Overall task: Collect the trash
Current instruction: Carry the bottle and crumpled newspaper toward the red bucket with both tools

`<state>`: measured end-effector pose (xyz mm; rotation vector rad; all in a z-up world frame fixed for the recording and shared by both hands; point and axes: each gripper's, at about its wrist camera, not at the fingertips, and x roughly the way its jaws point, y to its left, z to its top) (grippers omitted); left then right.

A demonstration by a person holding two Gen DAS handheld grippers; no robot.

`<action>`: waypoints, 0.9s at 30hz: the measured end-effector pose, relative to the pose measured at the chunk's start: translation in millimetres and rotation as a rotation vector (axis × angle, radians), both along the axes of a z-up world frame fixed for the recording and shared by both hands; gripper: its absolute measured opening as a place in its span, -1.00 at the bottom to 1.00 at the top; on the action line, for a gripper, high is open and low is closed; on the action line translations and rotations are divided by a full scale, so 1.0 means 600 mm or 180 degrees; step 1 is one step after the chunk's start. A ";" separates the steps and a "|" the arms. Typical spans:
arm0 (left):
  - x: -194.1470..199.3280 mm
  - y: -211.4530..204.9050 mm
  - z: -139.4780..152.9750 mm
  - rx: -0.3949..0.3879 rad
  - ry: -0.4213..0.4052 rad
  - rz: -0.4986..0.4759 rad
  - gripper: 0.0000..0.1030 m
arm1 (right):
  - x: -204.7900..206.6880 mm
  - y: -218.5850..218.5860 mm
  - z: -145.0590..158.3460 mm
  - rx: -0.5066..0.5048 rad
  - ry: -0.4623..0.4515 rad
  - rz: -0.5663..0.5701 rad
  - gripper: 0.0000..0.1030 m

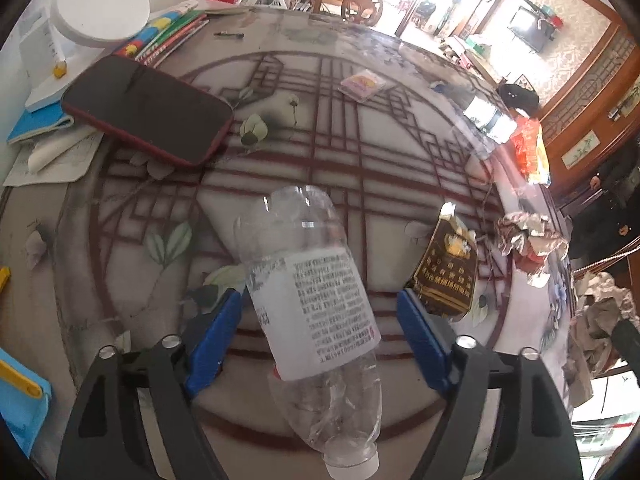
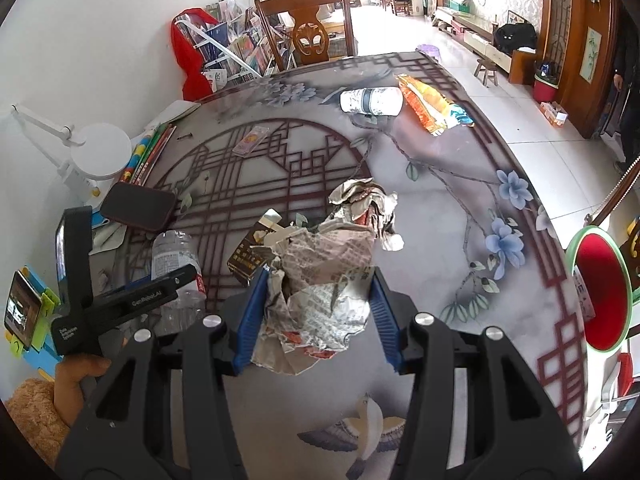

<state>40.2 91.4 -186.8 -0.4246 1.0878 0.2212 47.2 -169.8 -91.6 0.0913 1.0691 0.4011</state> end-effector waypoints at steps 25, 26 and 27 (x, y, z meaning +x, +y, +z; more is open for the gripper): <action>-0.016 -0.165 0.240 0.0460 -0.1181 -0.0617 0.00 | -0.012 -0.106 0.091 0.0160 -0.0624 -0.0156 -0.05; -0.016 -0.170 0.239 0.0458 -0.1178 -0.0618 0.00 | -0.012 -0.111 0.091 0.0153 -0.0637 -0.0161 -0.05; -0.015 -0.177 0.237 0.0453 -0.1157 -0.0621 0.00 | -0.011 -0.118 0.091 0.0148 -0.0645 -0.0160 -0.05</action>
